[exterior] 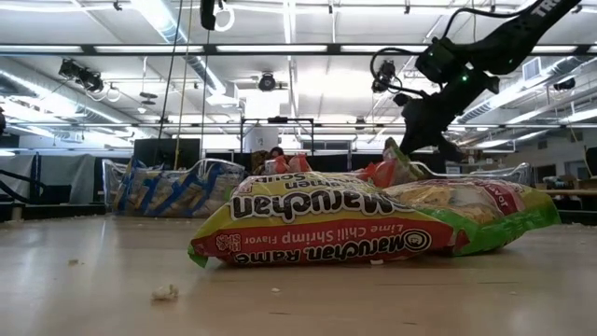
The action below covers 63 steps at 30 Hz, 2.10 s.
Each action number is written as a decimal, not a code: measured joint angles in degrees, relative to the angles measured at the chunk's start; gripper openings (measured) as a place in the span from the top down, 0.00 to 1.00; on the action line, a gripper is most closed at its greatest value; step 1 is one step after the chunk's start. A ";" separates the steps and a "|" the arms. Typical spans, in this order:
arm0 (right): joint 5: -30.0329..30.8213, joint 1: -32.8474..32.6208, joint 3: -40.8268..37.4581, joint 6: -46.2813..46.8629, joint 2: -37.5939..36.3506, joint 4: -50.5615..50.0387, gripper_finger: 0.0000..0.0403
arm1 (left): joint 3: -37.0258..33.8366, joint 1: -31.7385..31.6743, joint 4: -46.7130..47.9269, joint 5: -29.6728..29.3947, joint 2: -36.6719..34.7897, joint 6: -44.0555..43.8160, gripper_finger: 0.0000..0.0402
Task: Sort Maruchan noodles
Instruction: Put the green noodle pack into the right transparent bin
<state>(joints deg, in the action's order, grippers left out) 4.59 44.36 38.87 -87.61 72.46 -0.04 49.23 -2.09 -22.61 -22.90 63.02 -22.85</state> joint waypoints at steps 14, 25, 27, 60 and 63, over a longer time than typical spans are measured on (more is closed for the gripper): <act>-10.12 4.97 0.02 7.93 -0.43 -6.95 0.97 | 0.00 0.02 0.12 0.02 -0.01 0.11 0.95; -13.72 6.80 0.11 8.30 -0.43 -11.18 0.89 | 0.00 0.01 0.25 0.02 -0.02 0.12 0.95; -13.56 6.80 0.11 8.51 -0.43 -10.99 0.88 | 0.02 0.02 0.68 0.02 -0.02 0.13 0.95; -9.67 5.21 24.39 119.09 17.52 -39.25 0.64 | 0.07 -9.73 9.47 22.12 -3.29 -1.77 0.95; -8.45 5.20 24.39 121.83 17.39 -39.23 0.63 | 0.07 -9.66 11.85 25.74 -4.70 0.11 0.95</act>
<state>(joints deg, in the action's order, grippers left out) -3.86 49.56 63.26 34.22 89.84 -39.27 49.30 -11.75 -10.76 2.85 58.33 -22.74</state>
